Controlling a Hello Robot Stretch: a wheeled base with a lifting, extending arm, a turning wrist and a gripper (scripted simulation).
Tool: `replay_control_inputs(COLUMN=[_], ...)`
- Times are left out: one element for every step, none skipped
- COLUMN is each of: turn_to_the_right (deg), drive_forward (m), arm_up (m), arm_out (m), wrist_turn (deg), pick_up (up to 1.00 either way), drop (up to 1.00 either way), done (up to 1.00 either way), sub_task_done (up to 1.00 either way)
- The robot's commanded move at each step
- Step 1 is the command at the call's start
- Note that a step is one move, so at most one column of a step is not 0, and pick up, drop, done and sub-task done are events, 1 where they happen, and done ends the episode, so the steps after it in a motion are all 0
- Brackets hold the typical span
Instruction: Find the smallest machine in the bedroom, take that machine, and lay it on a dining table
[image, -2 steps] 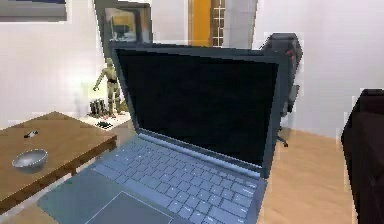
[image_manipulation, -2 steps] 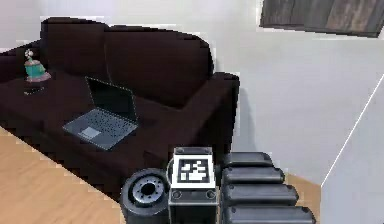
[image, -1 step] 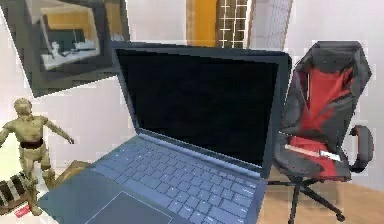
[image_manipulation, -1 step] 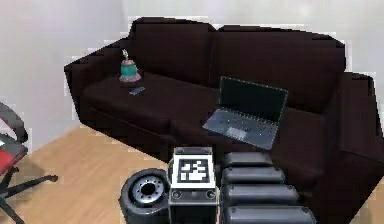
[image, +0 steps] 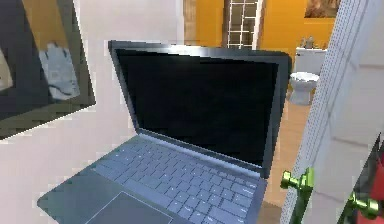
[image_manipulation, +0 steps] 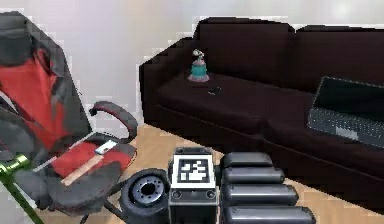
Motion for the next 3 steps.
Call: replay_control_inputs(turn_to_the_right=[-3.0, 0.0, 30.0], drive_forward=[0.0, 0.85, 0.0], arm_up=[0.0, 0.0, 0.0], arm_out=[0.0, 0.0, 0.0], wrist_turn=[0.0, 0.0, 0.0], pick_up=[0.0, 0.0, 0.0], drop=[0.0, 0.0, 0.0], done=[0.0, 0.0, 0.0], sub_task_done=[0.0, 0.0, 0.0])
